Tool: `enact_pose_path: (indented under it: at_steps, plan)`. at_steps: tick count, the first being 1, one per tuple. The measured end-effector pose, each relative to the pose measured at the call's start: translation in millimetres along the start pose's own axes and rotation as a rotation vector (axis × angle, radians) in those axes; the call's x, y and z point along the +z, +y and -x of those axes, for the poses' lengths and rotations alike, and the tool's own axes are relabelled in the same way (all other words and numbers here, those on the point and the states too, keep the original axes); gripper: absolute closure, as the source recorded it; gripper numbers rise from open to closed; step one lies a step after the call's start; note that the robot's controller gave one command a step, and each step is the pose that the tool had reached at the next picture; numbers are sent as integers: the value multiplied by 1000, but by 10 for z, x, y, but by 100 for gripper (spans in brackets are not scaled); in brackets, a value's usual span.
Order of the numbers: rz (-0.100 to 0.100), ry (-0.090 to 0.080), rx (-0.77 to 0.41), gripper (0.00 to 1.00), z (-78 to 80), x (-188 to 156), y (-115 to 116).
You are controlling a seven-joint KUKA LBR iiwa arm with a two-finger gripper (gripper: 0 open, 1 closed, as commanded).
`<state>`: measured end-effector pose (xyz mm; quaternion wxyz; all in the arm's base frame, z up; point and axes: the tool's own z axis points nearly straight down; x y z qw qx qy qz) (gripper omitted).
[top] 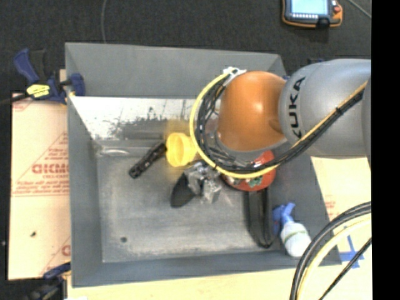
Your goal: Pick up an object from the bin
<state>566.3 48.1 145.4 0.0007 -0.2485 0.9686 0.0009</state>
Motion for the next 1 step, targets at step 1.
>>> enact_pose_path:
  at_steps: [1]
  plan:
    - [-2,-4,1,100,10,-314,-8]
